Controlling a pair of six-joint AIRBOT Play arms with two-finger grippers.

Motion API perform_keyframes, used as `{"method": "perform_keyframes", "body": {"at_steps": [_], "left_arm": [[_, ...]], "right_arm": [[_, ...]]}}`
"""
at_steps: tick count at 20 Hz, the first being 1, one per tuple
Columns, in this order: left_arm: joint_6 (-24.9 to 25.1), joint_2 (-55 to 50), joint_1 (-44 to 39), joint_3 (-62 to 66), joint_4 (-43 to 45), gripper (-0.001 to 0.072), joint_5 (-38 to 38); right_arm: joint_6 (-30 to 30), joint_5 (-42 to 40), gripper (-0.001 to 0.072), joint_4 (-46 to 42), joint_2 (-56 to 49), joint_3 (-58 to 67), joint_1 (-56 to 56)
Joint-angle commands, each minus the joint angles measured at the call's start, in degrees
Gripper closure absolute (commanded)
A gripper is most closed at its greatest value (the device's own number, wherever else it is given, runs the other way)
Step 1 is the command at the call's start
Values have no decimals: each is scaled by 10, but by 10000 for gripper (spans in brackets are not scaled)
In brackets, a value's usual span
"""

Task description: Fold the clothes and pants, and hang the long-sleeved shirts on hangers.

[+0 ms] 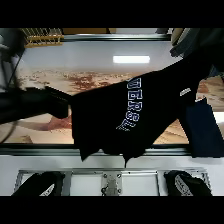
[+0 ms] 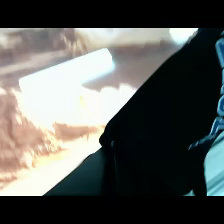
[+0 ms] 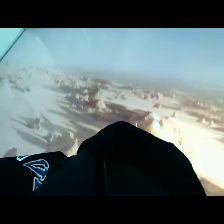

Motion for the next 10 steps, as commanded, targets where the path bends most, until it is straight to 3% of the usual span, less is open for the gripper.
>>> {"method": "perform_keyframes", "body": {"at_steps": [1,2,3,4,5,10], "left_arm": [[-19,-74,-42,-95,22,701,47],[-14,-108,-47,-107,20,700,59],[-15,-146,-50,-113,19,522,61],[-15,-176,-50,-116,17,209,57],[-15,-196,-48,-120,9,147,57],[-16,-209,32,-141,-2,148,153]], "right_arm": [[13,28,701,-38,-91,-6,20],[12,31,701,-65,-122,-6,29],[11,36,701,-93,-152,-6,36],[11,46,701,-115,-175,-6,42],[11,59,701,-126,-189,-6,43],[11,82,701,-138,-192,-9,43]]}}
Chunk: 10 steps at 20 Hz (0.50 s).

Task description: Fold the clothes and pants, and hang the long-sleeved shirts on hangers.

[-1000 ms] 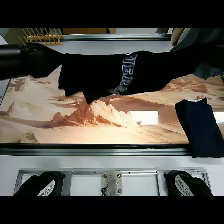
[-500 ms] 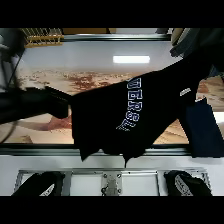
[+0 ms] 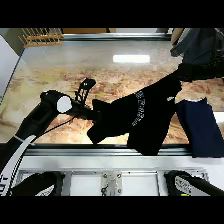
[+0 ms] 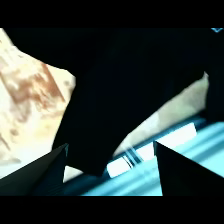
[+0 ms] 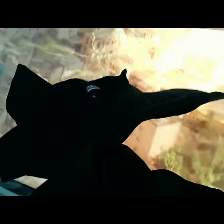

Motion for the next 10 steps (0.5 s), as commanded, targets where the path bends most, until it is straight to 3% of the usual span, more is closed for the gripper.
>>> {"method": "perform_keyframes", "body": {"at_steps": [1,4,6,8,10], "left_arm": [[-3,-19,75,-11,-16,148,102],[0,-73,174,-11,-122,148,191],[32,-136,219,-10,-211,148,223],[71,-206,236,12,-281,148,222],[89,-285,230,70,-298,148,186]], "right_arm": [[1,18,701,-20,-9,-2,3],[1,18,701,-20,-9,-2,8],[1,18,701,-20,-9,-3,16],[1,18,701,-20,-10,-4,26],[1,18,701,-20,-10,-7,37]]}}
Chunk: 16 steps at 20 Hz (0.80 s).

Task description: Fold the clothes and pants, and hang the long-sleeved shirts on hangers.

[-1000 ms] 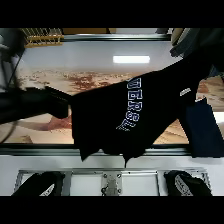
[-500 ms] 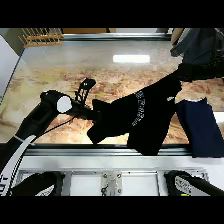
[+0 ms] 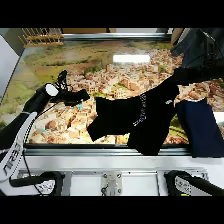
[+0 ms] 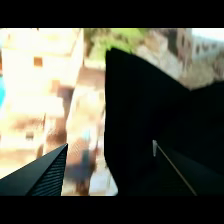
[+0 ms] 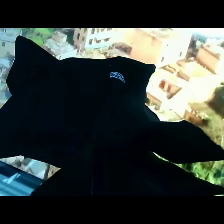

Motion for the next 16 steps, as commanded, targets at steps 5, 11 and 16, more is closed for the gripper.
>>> {"method": "perform_keyframes", "body": {"at_steps": [5,11,16], "left_arm": [[39,-228,-18,188,-75,148,-74],[36,-311,-65,311,-75,439,-144],[24,-248,-35,386,-75,703,-159]], "right_arm": [[0,2,700,-1,0,-3,27],[0,2,700,-1,0,-3,27],[-17,-12,701,-1,17,6,10]]}}
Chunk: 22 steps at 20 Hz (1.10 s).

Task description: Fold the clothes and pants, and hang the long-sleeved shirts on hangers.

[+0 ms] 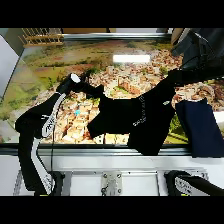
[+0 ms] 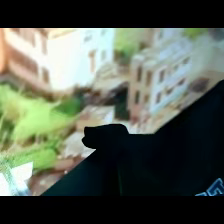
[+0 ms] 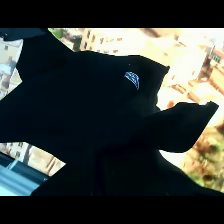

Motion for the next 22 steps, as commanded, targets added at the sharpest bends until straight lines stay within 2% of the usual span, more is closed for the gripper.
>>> {"method": "perform_keyframes", "body": {"at_steps": [1,5,7,11,14,18,22], "left_arm": [[-1,68,31,73,-3,703,-13],[47,232,92,170,-2,702,-38],[47,306,115,190,-2,702,-54],[64,487,146,106,1,701,-56],[63,599,150,36,50,701,-53],[61,719,150,-60,86,702,-31],[1,792,150,-171,87,702,-34]], "right_arm": [[-13,-18,701,0,18,19,-21],[-12,-65,701,0,70,82,-66],[-12,-102,700,0,105,104,-84],[-13,-170,700,-2,189,109,-102],[-13,-177,700,-6,239,109,-117],[-9,-177,701,-54,283,109,-125],[13,-153,702,-42,276,109,-123]]}}
